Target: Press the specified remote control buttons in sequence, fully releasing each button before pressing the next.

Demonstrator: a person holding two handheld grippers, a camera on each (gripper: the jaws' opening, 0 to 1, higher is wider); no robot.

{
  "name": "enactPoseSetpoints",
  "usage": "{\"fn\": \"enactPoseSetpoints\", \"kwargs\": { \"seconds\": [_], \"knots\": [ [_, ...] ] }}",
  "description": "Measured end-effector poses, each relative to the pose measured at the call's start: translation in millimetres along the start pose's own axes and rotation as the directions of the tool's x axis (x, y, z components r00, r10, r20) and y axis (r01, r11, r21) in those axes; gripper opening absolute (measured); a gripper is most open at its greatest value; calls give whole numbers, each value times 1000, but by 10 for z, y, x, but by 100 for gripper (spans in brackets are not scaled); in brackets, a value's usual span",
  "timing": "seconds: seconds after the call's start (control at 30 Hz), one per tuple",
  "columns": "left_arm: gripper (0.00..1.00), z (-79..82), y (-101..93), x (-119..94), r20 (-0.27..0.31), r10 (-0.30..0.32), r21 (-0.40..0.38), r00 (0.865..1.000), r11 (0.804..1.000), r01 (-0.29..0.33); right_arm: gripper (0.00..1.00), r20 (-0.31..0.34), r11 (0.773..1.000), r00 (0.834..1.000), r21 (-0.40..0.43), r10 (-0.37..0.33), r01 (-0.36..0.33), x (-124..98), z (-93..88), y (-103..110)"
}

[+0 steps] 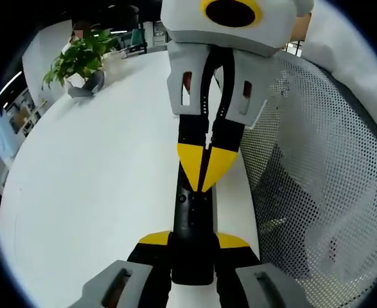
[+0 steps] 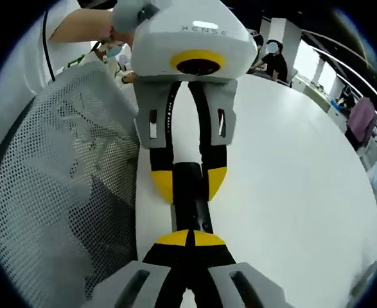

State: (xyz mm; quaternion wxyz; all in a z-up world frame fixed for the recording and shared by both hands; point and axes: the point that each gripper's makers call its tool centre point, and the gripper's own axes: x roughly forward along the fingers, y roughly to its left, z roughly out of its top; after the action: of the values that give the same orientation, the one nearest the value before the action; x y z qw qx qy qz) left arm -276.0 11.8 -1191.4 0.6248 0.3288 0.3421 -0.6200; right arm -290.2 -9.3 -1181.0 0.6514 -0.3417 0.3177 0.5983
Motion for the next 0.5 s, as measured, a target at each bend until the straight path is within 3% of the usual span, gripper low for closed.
{"fn": "enactPoseSetpoints", "kwargs": {
  "seconds": [0.07,0.27,0.4,0.5],
  "knots": [
    [24,0,0,1,3,-1,0,1000,1000,1,0,-31,999,999,-51,-20,19,17,-24,-16],
    [24,1,-1,2,3,-1,1,1000,1000,1,0,-32,999,999,-54,-6,4,25,-4,-8],
    [24,-1,0,2,7,-2,-1,1000,1000,2,0,-76,991,997,-132,2,-12,35,0,15],
    [24,-1,0,1,6,-3,-1,1000,1000,3,0,-75,993,997,-119,13,-22,42,20,25]
  ]
}}
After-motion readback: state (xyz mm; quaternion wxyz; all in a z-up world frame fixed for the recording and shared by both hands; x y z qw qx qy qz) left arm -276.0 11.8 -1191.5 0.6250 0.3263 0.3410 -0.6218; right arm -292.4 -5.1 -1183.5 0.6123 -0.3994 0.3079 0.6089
